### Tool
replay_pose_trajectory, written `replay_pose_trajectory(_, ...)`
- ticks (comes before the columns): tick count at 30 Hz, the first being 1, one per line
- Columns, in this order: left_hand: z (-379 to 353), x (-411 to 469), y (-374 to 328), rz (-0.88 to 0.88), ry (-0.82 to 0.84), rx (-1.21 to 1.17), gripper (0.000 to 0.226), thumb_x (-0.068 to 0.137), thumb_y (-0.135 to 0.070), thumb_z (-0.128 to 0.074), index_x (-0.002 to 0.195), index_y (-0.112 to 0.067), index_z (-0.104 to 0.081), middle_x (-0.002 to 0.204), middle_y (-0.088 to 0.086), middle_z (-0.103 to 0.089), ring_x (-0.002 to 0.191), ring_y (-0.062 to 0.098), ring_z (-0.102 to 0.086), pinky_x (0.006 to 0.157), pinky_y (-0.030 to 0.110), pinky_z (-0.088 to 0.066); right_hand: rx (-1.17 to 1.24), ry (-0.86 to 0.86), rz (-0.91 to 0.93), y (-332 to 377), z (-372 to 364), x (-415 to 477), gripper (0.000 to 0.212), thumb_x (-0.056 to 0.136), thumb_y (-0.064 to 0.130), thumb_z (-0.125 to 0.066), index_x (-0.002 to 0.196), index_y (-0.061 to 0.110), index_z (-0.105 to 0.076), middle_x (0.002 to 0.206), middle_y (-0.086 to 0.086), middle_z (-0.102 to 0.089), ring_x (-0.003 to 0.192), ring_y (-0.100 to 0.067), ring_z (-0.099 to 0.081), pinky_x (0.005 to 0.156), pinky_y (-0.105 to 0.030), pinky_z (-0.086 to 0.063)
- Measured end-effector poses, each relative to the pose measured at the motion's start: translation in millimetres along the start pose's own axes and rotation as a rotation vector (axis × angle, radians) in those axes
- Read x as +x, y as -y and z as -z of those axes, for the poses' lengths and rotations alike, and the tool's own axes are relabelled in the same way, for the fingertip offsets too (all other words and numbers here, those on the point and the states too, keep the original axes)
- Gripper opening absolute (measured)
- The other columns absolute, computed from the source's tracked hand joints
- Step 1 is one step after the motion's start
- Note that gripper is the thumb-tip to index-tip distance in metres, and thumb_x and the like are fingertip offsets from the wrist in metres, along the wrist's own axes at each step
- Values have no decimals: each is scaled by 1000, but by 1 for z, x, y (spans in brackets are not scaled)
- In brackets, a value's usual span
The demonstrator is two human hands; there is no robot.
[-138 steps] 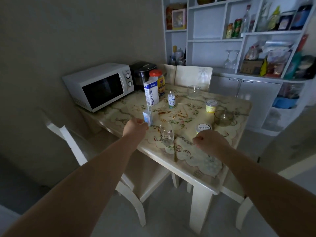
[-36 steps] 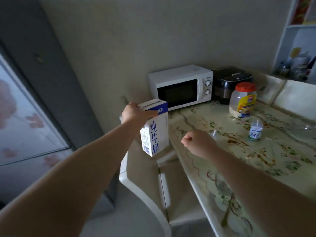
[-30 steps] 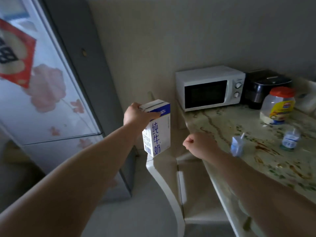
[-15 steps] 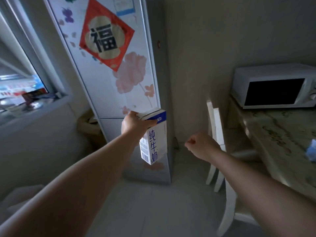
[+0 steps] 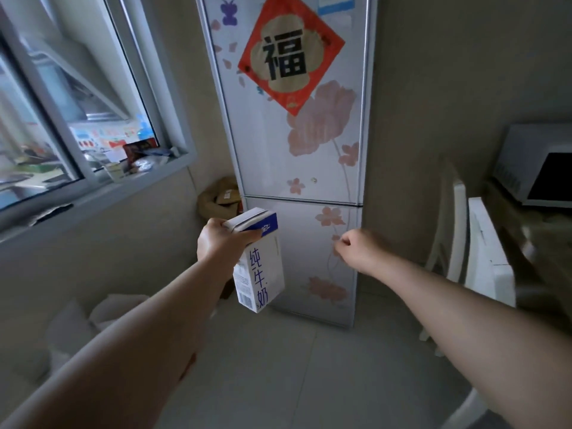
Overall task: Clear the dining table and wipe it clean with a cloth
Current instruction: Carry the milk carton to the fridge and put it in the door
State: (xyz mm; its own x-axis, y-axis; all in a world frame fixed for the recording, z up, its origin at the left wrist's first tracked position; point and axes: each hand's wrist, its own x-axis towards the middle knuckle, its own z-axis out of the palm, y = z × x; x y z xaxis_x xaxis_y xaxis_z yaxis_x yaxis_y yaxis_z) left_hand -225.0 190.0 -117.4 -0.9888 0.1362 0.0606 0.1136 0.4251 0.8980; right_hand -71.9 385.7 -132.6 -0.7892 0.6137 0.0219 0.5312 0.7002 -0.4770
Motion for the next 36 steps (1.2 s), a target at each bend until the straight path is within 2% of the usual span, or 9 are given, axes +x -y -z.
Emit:
replay_pose_trajectory(5, 40, 21, 15, -3, -84, 58, 58, 50, -44, -87, 92, -19, -56, 83, 1, -66, 71, 19, -67, 67, 39, -61, -69, 79, 110, 45, -25, 29, 24, 92, 37, -50, 75, 25, -62, 91, 2, -67, 86, -23, -63, 76, -29, -51)
replay_pose_trajectory(7, 51, 32, 20, 13, -108, 81, 57, 54, -43, -87, 94, -18, -55, 80, -2, -63, 68, 16, -64, 63, 34, -59, -56, 65, 164, 64, -36, 45, 29, 93, 39, -50, 80, 20, -67, 84, 2, -67, 78, -21, -62, 68, -27, -50)
replay_pose_trajectory(8, 55, 38, 21, 24, -119, 84, 57, 55, -42, -87, 95, -18, -55, 79, -3, -61, 67, 14, -63, 61, 32, -58, -56, 51, 188, 73, -40, 51, 33, 94, 40, -49, 81, 17, -68, 76, 2, -65, 71, -19, -60, 61, -24, -45)
replay_pose_trajectory(10, 59, 57, 26, 41, -144, 92, 57, 57, -41, -87, 96, -17, -54, 80, -3, -61, 67, 14, -63, 59, 31, -57, -74, 21, 227, 89, -51, 69, 37, 95, 42, -46, 80, 16, -68, 74, 1, -64, 66, -18, -56, 56, -24, -37)
replay_pose_trajectory(16, 52, 146, 36, 57, -209, 118, 56, 56, -39, -88, 95, -18, -54, 79, -5, -59, 65, 12, -61, 56, 28, -53, -115, -15, 294, 119, -83, 164, 24, 94, 40, -49, 88, 24, -66, 89, 0, -65, 78, -21, -57, 67, -26, -41)
replay_pose_trajectory(22, 30, 254, 23, 82, -196, 136, 56, 57, -39, -88, 96, -18, -53, 79, -6, -58, 66, 11, -60, 61, 31, -56, -159, -47, 329, 156, -94, 285, 25, 95, 38, -48, 93, 23, -67, 94, -1, -68, 80, -21, -59, 70, -28, -47)
replay_pose_trajectory(27, 17, 333, 4, 62, -222, 105, 57, 57, -39, -88, 98, -19, -53, 80, -9, -56, 69, 7, -57, 66, 34, -57, -189, -87, 404, 194, -93, 374, 23, 95, 31, -46, 89, 23, -67, 91, -1, -66, 82, -22, -54, 72, -29, -40)
replay_pose_trajectory(31, 10, 376, -4, 58, -232, 78, 59, 57, -38, -88, 100, -19, -52, 80, -10, -55, 69, 7, -57, 69, 37, -59, -235, -148, 458, 211, -95, 413, 24, 94, 25, -44, 85, 23, -66, 83, 1, -61, 96, -23, -53, 78, -33, -39)
replay_pose_trajectory(36, 1, 429, -2, 65, -210, 63, 59, 55, -39, -88, 97, -21, -51, 80, -9, -56, 71, 10, -60, 72, 39, -60, -380, -275, 532, 225, -95, 454, 23, 92, 23, -44, 87, 23, -67, 96, 1, -67, 100, -24, -52, 73, -33, -34)
